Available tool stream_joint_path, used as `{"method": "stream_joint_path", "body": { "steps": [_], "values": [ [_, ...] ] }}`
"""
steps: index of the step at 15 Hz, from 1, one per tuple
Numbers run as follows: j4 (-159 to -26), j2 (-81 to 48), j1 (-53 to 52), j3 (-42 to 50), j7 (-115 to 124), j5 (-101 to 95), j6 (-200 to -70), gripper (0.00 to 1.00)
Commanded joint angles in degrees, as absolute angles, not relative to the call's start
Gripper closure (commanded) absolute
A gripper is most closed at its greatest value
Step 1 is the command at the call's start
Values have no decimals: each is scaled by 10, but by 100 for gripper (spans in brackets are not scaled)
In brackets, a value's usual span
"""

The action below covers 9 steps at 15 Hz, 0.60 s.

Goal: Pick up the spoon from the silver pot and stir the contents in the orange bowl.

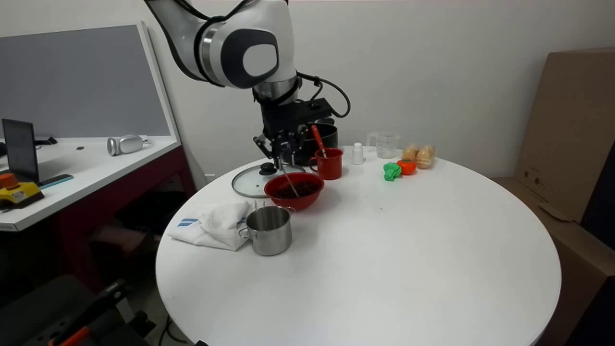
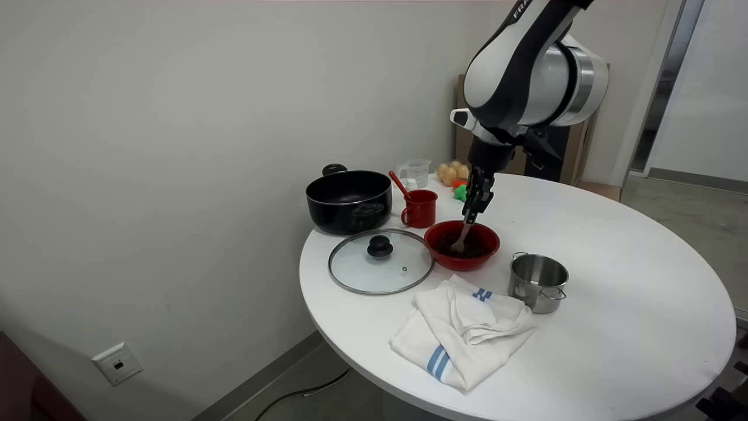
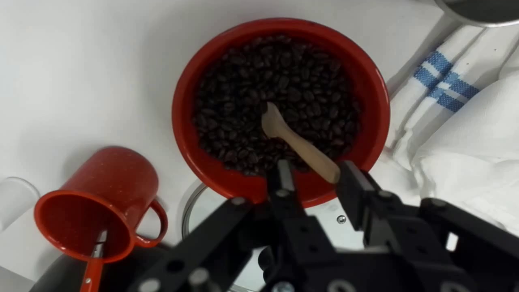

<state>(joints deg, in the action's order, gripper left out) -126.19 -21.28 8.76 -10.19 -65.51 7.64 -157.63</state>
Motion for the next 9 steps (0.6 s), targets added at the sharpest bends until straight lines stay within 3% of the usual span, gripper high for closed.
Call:
{"method": "stream_joint_path", "body": {
  "steps": [1, 5, 9],
  "values": [
    [-1284, -198, 79, -99, -648, 54, -1581, 33],
    [-1302, -180, 86, -106, -651, 67, -1568, 3],
    [-1333, -127, 97, -116, -653, 101, -1545, 0]
  ]
}}
